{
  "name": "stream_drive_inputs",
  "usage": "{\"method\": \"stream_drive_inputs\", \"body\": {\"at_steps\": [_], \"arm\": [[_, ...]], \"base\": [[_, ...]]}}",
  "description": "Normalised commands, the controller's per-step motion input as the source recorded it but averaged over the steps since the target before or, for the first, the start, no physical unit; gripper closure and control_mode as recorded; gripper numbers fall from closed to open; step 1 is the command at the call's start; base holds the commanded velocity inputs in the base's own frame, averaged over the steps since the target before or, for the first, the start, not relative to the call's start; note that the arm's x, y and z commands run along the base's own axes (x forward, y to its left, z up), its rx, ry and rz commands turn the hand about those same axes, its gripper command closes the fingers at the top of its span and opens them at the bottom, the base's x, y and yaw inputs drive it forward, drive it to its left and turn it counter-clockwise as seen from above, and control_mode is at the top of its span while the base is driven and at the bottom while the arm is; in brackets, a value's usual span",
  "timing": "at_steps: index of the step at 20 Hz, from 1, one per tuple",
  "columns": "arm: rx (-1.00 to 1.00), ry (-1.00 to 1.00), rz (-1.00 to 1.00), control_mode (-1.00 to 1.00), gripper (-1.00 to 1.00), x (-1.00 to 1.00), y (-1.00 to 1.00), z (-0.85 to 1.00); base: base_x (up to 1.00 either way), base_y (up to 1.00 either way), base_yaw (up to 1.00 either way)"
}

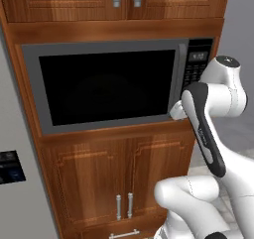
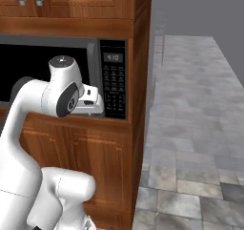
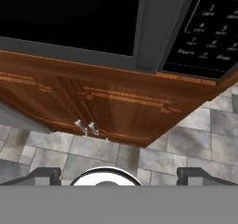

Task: The microwave is finished heating the chicken drumstick and broccoli. Take the bowl containing the food and place it on the dining counter.

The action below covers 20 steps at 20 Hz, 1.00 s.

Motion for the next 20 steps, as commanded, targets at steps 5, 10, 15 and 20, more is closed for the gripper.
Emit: {"method": "stream_drive_inputs", "body": {"at_steps": [5,10,15,20], "arm": [[0.0,0.0,0.0,1.0,-1.0,0.0,0.0,0.0],[0.0,0.0,0.0,1.0,-1.0,0.0,0.0,0.0],[0.0,0.0,0.0,1.0,-1.0,0.0,0.0,0.0],[0.0,0.0,0.0,-1.0,-1.0,0.0,0.0,0.0]], "base": [[-0.48,-0.01,0.0],[-0.14,-0.01,0.0],[0.0,0.0,0.0],[0.0,0.0,0.0]]}}
